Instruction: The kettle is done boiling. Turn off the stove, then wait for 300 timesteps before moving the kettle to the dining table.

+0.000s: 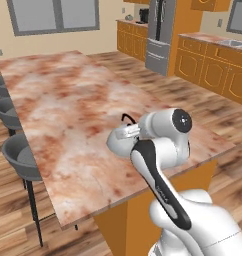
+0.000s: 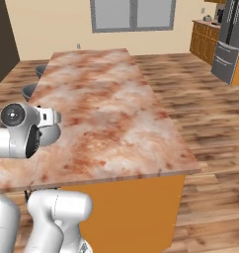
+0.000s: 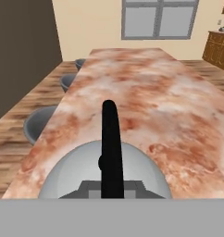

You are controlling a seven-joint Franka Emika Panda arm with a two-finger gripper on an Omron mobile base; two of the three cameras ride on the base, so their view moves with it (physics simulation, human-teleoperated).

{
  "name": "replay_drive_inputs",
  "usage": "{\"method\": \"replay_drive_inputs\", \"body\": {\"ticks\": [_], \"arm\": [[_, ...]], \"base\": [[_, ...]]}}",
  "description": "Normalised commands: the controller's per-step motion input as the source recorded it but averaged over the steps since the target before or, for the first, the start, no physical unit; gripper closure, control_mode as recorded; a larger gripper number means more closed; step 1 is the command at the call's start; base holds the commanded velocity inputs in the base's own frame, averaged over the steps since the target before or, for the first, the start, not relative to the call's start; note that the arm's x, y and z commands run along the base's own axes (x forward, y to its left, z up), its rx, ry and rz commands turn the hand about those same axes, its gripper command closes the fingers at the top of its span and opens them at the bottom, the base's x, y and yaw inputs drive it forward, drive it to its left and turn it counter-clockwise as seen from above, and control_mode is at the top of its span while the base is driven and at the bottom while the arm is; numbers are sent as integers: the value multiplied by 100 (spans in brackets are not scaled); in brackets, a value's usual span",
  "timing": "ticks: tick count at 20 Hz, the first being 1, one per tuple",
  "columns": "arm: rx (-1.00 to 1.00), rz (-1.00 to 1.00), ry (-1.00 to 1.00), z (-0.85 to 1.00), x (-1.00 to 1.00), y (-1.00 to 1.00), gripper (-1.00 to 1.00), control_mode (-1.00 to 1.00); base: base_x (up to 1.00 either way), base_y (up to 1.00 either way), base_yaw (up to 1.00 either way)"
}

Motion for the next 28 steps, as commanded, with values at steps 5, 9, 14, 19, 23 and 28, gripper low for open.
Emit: {"method": "replay_drive_inputs", "body": {"ticks": [5, 9, 14, 19, 23, 28], "arm": [[0, 3, 0, -13, 36, 31, 100, -100], [0, 1, 0, -16, 39, 28, 100, -100], [0, 0, 0, -18, 41, 22, 100, -100], [0, 1, 0, -26, 43, 21, 100, -100], [0, 2, 0, -29, 43, 22, 100, -100], [0, 3, 0, -32, 42, 22, 100, -100]], "base": [[0, 0, 0], [0, 0, 0], [0, 0, 0], [0, 0, 0], [0, 0, 0], [0, 0, 0]]}}
